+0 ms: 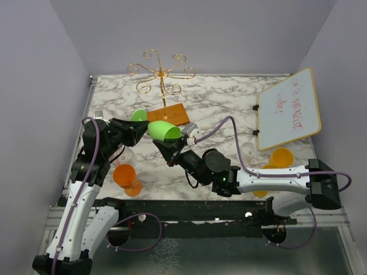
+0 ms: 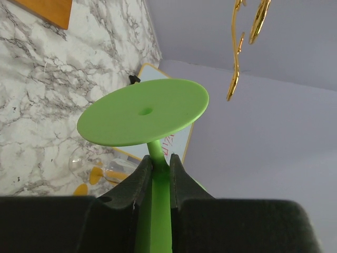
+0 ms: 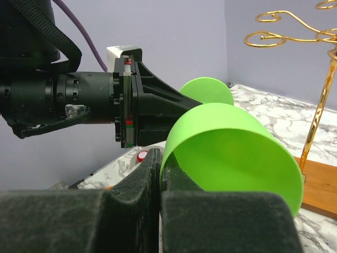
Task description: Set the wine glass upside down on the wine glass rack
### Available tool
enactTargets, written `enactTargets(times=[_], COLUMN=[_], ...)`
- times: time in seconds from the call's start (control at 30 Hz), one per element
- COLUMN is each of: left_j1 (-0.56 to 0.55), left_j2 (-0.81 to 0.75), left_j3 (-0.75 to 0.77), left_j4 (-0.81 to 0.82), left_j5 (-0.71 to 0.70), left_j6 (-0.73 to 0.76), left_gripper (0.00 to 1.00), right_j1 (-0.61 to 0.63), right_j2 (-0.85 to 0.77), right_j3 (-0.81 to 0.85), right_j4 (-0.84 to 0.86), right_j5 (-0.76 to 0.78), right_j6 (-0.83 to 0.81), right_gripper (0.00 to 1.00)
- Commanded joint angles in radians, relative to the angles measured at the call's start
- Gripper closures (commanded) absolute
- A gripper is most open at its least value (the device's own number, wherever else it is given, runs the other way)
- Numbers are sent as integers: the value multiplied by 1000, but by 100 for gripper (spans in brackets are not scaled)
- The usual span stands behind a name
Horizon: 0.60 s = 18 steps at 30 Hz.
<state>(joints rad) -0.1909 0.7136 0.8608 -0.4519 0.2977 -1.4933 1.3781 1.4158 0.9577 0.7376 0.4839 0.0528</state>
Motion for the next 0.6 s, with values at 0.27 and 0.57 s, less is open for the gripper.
enactTargets(times=[0.27,0.57], left_j1=[-5,-4], left_j2=[30,42], left_j3=[-7,-19], left_j4=[108,152], left_j5=[14,23], left_j6=[-131,-124], left_gripper=[86,100], right_j1=[10,10], right_j2=[2,-20], right_j3=[-52,-59], right_j4=[67,39], right_j5=[-128,-93], right_j6=[51,100], right_gripper=[96,84])
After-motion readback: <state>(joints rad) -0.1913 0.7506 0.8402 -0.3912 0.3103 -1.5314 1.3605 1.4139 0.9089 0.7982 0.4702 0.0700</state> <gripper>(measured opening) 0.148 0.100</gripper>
